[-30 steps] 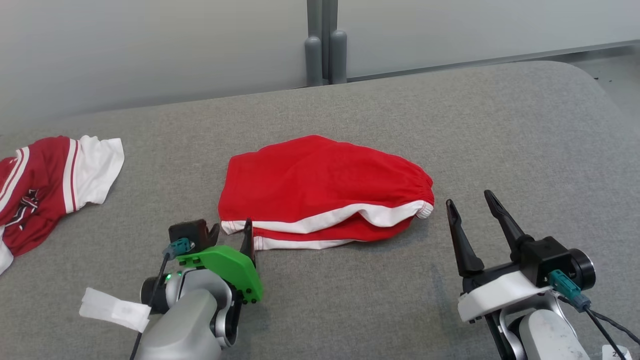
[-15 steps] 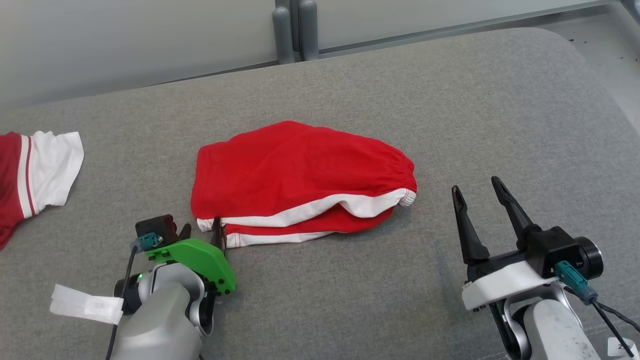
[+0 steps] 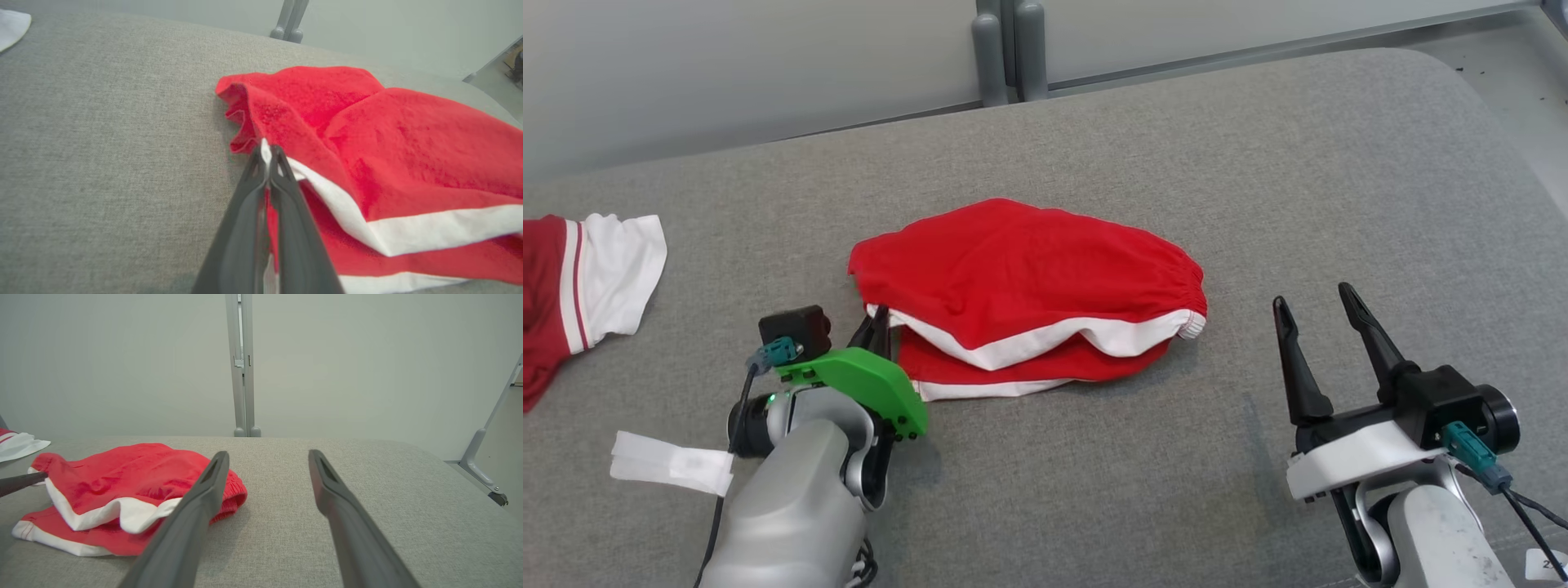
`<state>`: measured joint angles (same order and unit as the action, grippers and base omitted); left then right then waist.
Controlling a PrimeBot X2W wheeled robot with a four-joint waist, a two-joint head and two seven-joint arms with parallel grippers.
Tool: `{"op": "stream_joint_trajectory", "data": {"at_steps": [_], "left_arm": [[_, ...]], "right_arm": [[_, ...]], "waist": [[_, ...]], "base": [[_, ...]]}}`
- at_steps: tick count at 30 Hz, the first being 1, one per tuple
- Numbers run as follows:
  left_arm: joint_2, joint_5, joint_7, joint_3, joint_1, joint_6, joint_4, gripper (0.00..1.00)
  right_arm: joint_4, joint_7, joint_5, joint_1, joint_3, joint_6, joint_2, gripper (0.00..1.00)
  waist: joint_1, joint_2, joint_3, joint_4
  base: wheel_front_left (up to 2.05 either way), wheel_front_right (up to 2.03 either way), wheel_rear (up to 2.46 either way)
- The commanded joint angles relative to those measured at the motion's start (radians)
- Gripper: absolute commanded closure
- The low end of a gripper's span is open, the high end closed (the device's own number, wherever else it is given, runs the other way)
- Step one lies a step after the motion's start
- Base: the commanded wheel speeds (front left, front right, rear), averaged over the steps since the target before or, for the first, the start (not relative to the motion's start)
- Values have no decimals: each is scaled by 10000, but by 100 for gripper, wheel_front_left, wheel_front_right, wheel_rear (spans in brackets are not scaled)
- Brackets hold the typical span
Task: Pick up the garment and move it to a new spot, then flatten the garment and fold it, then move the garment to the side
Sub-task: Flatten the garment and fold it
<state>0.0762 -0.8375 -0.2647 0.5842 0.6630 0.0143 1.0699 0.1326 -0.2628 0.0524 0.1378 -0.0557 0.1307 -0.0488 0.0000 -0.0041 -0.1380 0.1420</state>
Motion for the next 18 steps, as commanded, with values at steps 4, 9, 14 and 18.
{"op": "stream_joint_trajectory", "data": {"at_steps": [4,9,14,18], "left_arm": [[108,633,6,-316,-406,89,-1077,100],[251,1205,4,-493,-1377,98,-2424,100],[613,1362,4,-452,-2624,-21,-3751,100],[1000,1281,260,-423,-3632,-389,-4929,100]], "right_arm": [[-34,-30,79,-212,219,1,-29,0],[-12,-30,107,-427,399,1,-31,0],[-32,-30,90,-689,613,1,-32,0],[-53,-30,37,-848,757,1,-32,0]], "waist": [[0,41,260,-333],[0,41,532,-675],[0,41,736,-982],[0,41,806,-1152]], "base": [[0,0,0],[0,0,0],[0,0,0],[0,0,0]]}}
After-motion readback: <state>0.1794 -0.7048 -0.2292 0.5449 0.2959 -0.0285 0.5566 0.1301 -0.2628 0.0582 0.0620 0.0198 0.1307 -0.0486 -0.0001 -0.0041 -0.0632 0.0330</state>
